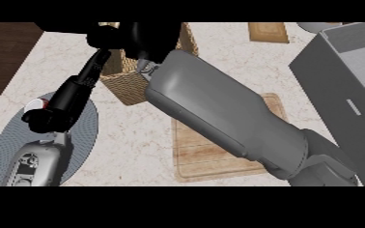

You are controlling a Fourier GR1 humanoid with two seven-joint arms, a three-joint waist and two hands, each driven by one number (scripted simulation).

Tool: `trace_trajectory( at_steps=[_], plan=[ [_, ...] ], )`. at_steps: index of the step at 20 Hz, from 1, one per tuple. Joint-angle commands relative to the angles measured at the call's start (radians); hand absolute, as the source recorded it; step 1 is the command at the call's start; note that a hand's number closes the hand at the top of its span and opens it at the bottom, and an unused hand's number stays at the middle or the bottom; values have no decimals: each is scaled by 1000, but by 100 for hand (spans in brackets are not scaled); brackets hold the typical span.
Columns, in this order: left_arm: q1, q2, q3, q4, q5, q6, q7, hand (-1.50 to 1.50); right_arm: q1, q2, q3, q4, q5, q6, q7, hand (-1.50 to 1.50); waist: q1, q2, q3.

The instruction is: Pick the cupcake from the cutting board and place it in the basket

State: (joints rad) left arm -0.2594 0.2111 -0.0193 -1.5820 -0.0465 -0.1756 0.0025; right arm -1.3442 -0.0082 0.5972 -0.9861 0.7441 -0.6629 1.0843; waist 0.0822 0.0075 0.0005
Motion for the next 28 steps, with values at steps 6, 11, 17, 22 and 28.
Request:
trace_trajectory(
  at_steps=[6,11,17,22,28],
  plan=[
    [-6,-8,6,35,12,-15,30,0,2,8,48,203,-153,-194,-30,150,-20,6,-3],
    [70,6,23,56,1,-23,-41,0,27,8,50,291,-119,-273,-140,150,-36,6,-2],
    [75,-15,3,-5,-5,-8,7,0,15,8,-3,400,-121,-427,-180,150,-29,6,-1],
    [9,-31,-2,36,-14,-1,25,0,8,8,-11,420,-221,-441,-275,-150,-15,13,-2],
    [33,-34,-5,25,-24,-3,8,0,-16,8,-41,444,-283,-441,-402,-150,-17,12,-2]
  ],
)
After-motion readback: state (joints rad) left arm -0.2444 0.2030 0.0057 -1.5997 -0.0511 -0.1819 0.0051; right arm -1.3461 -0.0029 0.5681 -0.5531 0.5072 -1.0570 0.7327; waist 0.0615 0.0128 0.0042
